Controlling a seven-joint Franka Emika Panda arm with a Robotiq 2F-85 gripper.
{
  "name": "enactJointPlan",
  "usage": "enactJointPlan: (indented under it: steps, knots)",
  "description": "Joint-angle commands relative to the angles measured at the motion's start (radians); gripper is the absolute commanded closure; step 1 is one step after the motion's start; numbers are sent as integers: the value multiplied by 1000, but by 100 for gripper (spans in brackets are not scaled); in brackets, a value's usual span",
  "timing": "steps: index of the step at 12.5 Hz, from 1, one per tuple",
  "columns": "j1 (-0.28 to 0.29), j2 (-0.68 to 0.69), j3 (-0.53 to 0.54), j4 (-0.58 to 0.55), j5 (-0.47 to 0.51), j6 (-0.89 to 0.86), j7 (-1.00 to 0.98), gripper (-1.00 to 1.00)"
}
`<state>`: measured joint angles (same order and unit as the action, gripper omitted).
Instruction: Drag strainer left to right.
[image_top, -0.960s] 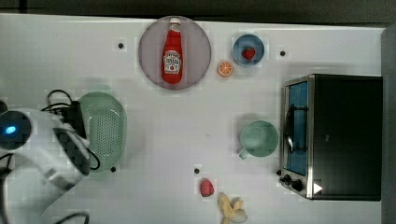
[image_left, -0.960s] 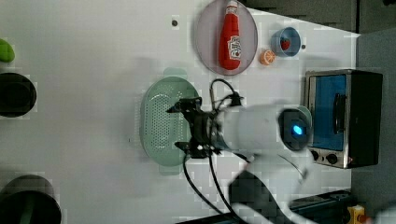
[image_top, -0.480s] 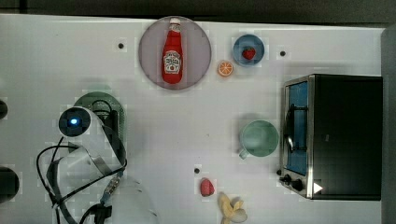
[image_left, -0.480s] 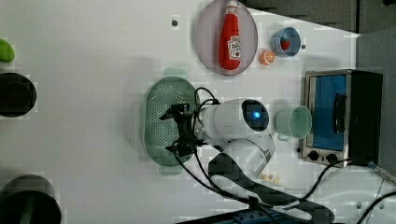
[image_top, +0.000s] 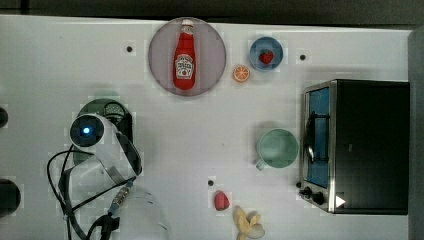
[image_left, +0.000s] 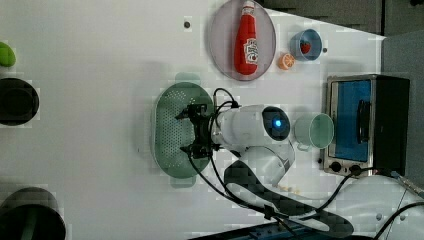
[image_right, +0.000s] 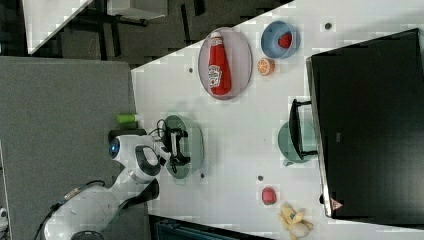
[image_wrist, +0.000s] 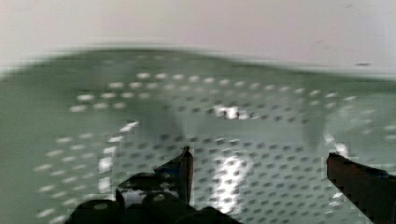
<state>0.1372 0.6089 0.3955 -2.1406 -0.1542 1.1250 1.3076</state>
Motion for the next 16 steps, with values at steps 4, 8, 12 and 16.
enactJointPlan:
  steps: [4,8,12,16]
  knots:
    - [-10,-52,-54,-49,-17,37,50,-100]
    - [-57,-89,-55,-97,-17,35,48,-100]
    - [-118,-127,-55,-151,-16,36,15,-100]
    - [-182,-169,-70,-209,-16,36,-84,-100]
